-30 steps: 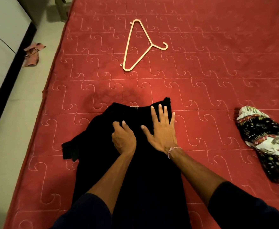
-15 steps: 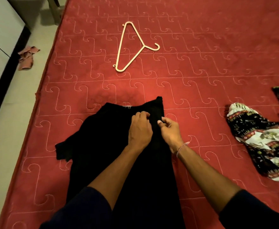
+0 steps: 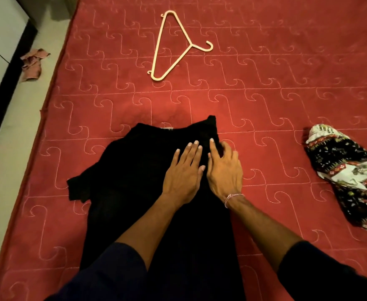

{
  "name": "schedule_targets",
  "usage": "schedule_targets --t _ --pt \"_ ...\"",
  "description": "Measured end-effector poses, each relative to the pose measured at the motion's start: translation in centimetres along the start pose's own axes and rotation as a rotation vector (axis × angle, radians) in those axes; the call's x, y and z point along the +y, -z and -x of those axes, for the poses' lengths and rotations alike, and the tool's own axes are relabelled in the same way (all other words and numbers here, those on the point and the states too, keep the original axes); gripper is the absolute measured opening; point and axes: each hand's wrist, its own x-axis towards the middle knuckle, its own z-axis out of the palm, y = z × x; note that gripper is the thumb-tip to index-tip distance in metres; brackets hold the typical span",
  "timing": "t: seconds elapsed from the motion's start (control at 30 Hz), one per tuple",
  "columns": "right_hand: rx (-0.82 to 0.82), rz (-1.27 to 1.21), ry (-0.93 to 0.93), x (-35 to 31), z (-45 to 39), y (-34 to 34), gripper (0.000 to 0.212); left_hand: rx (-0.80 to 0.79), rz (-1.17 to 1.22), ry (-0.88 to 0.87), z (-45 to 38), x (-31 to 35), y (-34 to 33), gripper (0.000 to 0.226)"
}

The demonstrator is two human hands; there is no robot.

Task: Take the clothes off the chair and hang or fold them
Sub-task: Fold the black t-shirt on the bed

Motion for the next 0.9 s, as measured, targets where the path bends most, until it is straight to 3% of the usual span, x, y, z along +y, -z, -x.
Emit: schedule_targets --t 0.13,0.23,0.33,0.4,0.47,0.53,0.6,0.67,0.77,0.9 --pt "-0.02 0.045 0.029 0.1 -0.2 -0.1 0.05 -0.023 -0.005 -0.026 0.5 -0.8 1.4 0.062" --pt "-0.047 0.064 -0.02 -0.7 -0.4 0.8 0.051 0.137 -0.061 0.071 2.2 -3.0 3.8 0.055" --pt "0.03 0.049 -0.053 -3.2 -0.6 2.1 0.054 0.284 -0.188 0.229 4.5 -7.4 6.2 0.054" --pt "0.074 0.008 0.119 -6.0 -1.6 2.7 0.059 0.284 -0.209 0.37 5.8 -10.3 7.6 0.062" --pt "-0.003 -0.095 0.353 -9.9 -3.0 2.7 0.065 0.21 -0.137 0.509 6.7 -12.9 8.5 0.068" --pt "-0.156 -0.156 0.534 -14.2 -4.7 2.4 0.075 0.14 0.015 0.55 7.1 -15.1 8.6 0.055" --pt "-0.264 -0.103 0.658 -17.5 -6.7 1.6 0.083 0.147 0.166 0.458 7.3 -16.6 8.9 0.034" --pt "-0.353 0.035 0.745 -19.9 -8.5 0.8 0.073 0.17 0.337 0.408 7.3 -17.9 9.5 0.02" --pt "-0.393 0.166 0.798 -21.4 -10.7 0.5 0.035 0.118 0.546 0.483 7.0 -19.8 10.3 0.025" --pt "-0.415 -0.04 0.688 -21.9 -12.3 0.6 0.021 -0.004 0.818 0.616 7.0 -22.3 11.4 0.019"
